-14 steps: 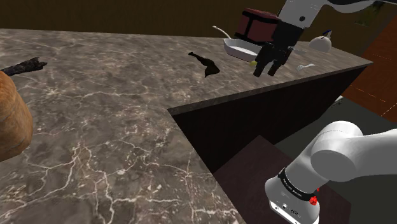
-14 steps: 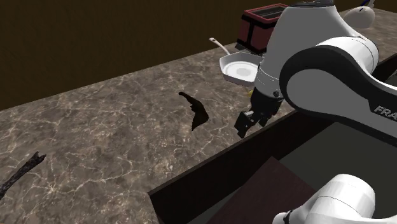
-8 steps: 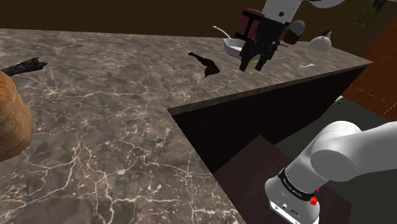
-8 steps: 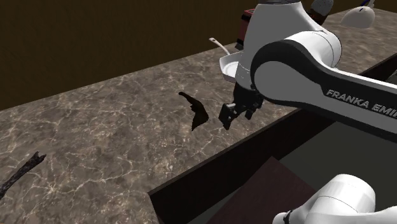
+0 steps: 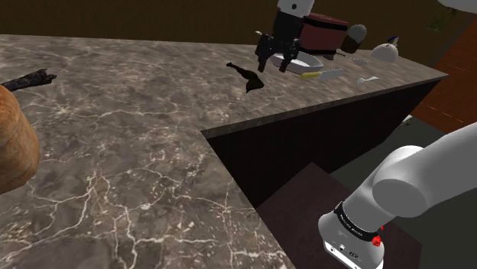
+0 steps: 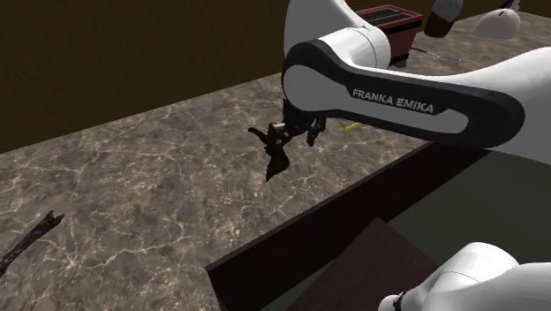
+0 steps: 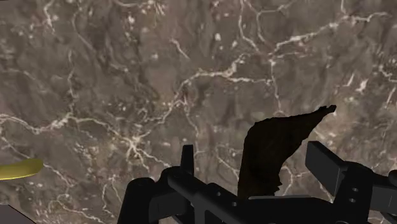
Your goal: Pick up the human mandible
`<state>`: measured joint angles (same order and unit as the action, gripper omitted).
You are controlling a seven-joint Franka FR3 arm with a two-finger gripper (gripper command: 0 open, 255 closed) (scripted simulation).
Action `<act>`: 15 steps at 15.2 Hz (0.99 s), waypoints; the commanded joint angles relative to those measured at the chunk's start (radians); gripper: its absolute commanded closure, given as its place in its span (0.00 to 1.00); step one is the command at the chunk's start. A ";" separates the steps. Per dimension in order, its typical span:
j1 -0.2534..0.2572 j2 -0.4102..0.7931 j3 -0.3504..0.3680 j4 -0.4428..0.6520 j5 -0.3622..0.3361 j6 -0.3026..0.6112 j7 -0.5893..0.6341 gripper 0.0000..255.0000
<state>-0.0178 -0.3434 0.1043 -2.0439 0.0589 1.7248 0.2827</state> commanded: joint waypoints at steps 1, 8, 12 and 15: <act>-0.003 0.086 0.015 0.081 -0.015 0.006 0.030 0.00; -0.004 0.247 0.033 0.206 -0.054 0.040 0.083 0.00; -0.004 0.246 0.034 0.152 -0.054 0.093 0.083 0.00; -0.004 0.246 0.034 0.144 -0.054 0.101 0.083 0.00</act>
<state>-0.0214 -0.0966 0.1380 -1.8964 0.0046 1.8230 0.3659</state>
